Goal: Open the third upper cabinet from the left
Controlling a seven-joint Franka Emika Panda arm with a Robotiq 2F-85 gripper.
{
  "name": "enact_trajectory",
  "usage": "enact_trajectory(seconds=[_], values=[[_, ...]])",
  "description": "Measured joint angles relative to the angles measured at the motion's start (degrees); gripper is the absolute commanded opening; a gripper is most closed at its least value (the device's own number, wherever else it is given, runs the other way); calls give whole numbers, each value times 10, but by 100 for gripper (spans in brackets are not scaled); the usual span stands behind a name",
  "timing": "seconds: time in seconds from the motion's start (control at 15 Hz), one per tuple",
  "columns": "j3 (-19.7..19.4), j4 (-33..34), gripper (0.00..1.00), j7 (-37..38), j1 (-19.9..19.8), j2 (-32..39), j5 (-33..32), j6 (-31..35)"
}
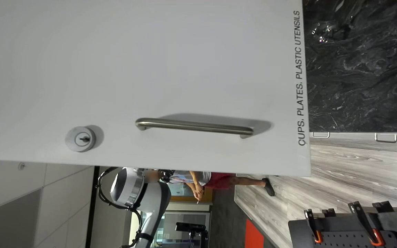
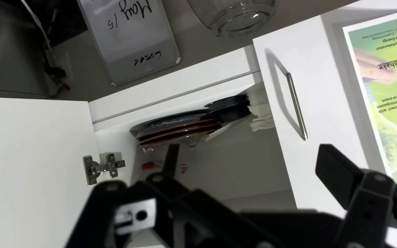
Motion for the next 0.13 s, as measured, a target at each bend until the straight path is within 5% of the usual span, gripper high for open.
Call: enact_trajectory(seconds=[0.13], values=[[0,0,100,0,0,1,0,0]])
